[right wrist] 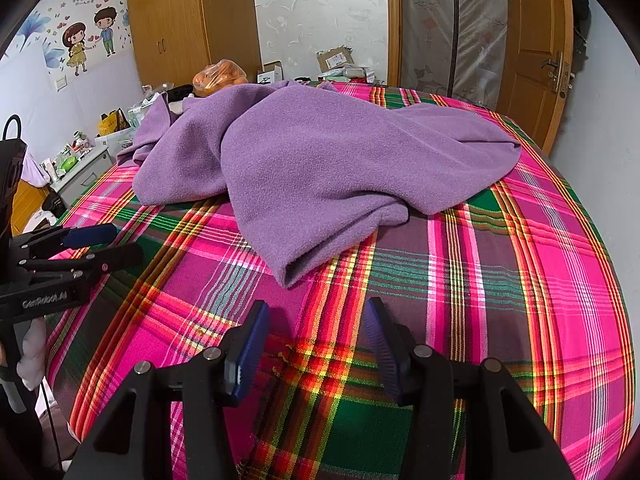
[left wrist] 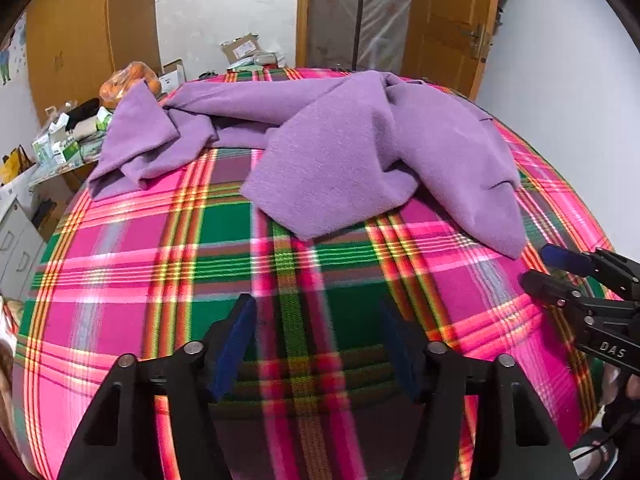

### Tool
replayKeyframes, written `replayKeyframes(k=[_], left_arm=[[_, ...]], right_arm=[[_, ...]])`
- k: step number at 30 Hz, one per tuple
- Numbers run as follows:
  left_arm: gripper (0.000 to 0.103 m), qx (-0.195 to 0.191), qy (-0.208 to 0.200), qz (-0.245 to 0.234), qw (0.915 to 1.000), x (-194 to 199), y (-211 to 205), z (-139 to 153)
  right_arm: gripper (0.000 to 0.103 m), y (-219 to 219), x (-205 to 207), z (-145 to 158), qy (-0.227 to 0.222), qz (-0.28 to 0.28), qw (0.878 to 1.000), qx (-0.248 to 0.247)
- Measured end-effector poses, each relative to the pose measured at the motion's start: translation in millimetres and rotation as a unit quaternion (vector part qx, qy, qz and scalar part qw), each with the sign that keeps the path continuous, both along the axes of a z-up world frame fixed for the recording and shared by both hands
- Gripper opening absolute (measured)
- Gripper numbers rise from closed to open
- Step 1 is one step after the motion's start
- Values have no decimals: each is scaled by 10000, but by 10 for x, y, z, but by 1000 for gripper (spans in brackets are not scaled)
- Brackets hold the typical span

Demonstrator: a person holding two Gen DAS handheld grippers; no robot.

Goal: Fold clothes

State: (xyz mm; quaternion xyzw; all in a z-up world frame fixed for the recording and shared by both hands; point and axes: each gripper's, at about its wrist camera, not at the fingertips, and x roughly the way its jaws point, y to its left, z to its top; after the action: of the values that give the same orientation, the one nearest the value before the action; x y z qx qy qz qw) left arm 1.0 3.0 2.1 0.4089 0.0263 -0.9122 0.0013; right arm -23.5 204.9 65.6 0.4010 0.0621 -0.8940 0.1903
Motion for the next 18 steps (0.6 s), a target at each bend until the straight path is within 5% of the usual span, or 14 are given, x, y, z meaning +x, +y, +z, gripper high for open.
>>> replayKeyframes(k=[8, 18], left_arm=[[55, 35, 40, 86, 9999, -55, -136, 0], [56, 47, 31, 64, 10000, -117, -136, 7]], right_arm=[[51, -14, 12, -11, 20, 8, 9999, 98], [70, -97, -31, -14, -68, 209, 9995, 214]])
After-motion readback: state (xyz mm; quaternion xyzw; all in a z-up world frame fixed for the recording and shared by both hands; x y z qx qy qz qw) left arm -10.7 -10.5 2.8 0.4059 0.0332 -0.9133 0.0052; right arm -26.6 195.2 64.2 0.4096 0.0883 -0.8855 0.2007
